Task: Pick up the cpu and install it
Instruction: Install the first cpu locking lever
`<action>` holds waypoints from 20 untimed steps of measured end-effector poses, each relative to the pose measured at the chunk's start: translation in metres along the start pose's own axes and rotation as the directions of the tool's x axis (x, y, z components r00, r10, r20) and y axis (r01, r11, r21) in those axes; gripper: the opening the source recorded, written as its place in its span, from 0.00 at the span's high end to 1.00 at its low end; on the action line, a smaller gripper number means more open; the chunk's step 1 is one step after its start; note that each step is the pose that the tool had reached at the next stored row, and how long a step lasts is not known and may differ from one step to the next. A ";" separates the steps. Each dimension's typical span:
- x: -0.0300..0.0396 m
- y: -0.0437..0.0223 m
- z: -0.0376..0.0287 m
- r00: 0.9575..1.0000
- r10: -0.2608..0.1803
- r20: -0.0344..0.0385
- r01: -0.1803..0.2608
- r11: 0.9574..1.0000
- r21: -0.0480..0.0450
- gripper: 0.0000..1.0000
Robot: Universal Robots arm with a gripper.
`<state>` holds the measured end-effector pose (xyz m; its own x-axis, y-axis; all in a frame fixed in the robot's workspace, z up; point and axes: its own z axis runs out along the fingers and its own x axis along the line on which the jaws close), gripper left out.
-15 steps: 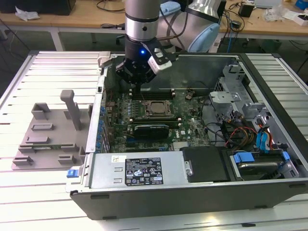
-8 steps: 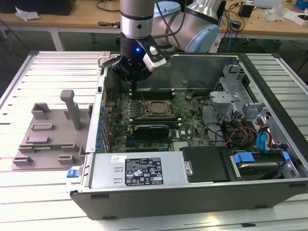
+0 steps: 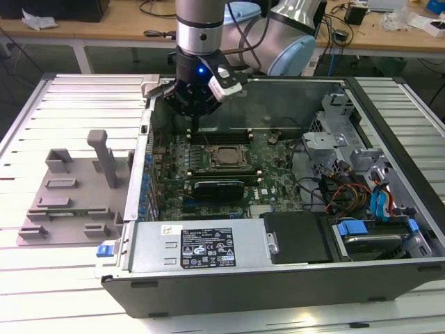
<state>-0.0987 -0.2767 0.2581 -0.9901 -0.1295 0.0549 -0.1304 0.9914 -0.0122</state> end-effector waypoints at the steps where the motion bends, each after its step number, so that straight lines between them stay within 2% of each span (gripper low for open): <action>1: -0.0016 -0.0002 0.0000 1.000 0.000 0.000 0.000 1.000 0.000 0.89; 5: -0.0054 -0.0007 -0.0003 1.000 0.000 0.000 0.000 1.000 0.000 0.89; 20: -0.0124 -0.0016 -0.0006 1.000 0.000 0.000 0.000 1.000 0.000 0.89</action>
<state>-0.0862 -0.2767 0.2580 -0.9900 -0.1296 0.0550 -0.1304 0.9914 -0.0124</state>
